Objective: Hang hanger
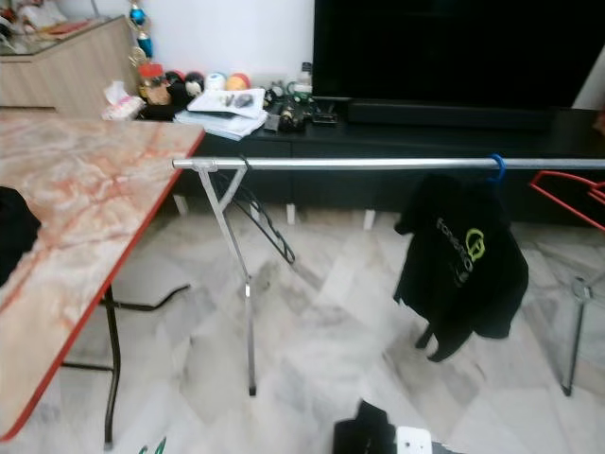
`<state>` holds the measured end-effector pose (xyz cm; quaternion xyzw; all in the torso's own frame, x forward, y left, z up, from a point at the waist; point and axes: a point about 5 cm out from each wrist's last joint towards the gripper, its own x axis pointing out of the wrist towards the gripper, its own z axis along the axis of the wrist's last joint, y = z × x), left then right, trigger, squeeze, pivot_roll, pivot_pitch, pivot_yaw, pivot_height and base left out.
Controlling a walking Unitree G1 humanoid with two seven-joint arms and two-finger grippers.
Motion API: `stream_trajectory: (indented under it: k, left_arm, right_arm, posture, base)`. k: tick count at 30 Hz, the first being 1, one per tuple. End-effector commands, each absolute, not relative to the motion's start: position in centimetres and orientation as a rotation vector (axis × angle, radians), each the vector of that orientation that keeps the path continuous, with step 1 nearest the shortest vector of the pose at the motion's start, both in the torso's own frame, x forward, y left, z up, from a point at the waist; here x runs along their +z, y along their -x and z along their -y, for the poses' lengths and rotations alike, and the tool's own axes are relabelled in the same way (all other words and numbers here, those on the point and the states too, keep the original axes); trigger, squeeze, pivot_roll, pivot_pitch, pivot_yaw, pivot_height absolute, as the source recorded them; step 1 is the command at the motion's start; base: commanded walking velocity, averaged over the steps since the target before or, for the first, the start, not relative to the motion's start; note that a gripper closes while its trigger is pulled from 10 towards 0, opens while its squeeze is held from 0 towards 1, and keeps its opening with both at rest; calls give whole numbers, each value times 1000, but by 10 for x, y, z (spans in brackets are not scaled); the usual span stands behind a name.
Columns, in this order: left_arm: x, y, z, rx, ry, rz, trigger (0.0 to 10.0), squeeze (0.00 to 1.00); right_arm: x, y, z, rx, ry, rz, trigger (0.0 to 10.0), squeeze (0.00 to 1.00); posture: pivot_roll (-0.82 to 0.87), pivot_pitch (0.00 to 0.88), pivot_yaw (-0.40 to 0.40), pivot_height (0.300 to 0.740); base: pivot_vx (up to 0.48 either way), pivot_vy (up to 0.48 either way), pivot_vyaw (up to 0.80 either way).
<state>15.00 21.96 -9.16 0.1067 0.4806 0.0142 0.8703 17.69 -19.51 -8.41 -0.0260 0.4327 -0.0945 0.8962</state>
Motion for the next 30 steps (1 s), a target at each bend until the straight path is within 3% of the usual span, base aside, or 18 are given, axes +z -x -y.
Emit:
stream_trajectory:
  k: [1, 14, 30]
  left_arm:
    - [-95, -139, -225, 24, -244, -1040, 10000, 0]
    - [-96, -135, -224, 24, -242, -1045, 10000, 0]
    - [-98, -132, -222, 25, -239, -1050, 10000, 0]
  right_arm:
    - [-84, -179, 189, -185, 41, -891, 10000, 0]
    - [-84, -178, 189, -177, 51, -892, 10000, 0]
    - [-84, -179, 189, -163, 59, -890, 10000, 0]
  posture:
    - [94, 49, -15, 740]
    - [92, 0, -10, 740]
    - [91, 0, -12, 740]
  base:
    - [-289, 0, 0]
    - [-290, 0, 0]
    - [-289, 0, 0]
